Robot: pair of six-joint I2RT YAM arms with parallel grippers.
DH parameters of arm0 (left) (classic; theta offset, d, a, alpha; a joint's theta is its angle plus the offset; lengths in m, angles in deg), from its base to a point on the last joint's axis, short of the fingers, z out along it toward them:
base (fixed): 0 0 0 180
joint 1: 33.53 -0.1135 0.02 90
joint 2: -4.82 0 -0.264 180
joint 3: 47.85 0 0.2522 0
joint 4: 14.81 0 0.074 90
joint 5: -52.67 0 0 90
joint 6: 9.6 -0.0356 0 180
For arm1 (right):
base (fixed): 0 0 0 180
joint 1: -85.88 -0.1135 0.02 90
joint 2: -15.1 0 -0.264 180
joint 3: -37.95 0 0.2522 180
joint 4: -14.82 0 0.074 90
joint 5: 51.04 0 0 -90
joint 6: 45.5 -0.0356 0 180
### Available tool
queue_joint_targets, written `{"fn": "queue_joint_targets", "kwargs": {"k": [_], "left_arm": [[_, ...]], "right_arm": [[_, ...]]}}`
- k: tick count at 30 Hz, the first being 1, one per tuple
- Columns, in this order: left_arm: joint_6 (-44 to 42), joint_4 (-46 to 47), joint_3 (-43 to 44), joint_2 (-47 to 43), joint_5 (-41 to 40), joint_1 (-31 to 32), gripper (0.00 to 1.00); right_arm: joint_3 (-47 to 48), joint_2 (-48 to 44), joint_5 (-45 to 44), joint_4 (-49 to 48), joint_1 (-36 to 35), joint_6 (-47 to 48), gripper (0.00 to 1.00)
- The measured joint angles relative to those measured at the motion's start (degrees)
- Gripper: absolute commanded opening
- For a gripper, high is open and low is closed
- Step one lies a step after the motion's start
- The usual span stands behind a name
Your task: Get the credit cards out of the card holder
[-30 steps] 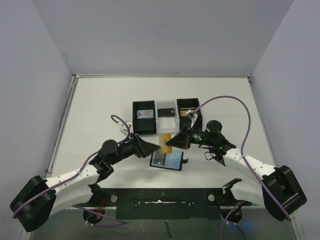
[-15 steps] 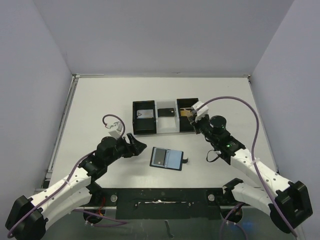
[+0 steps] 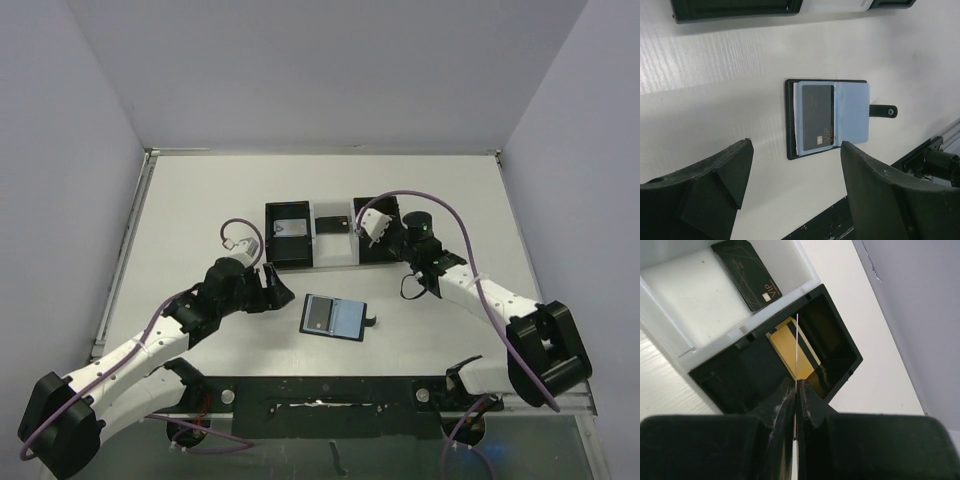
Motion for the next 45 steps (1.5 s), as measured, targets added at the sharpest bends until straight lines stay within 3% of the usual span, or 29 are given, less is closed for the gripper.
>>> {"fn": "queue_joint_targets", "kwargs": {"k": [7,26,36,45], "left_arm": [[-0.63,-2.43,0.13,-0.11,1.18,-0.28,0.71],[-1.81,-5.2,0.66,-0.17,4.92,-0.87,0.72],[-1.81,-5.33,0.68,-0.15,5.46,-1.18,0.72],[-1.84,-5.33,0.68,0.17,6.14,-1.38,0.72]], "right_arm": [[1.49,9.25,1.11,-5.79,3.41,2.43,0.0],[12.41,24.15,1.9,-7.43,5.55,12.2,0.0],[15.02,30.99,1.31,-7.3,5.57,16.2,0.12],[15.56,31.58,2.47,-3.48,5.64,17.27,0.28]]}}
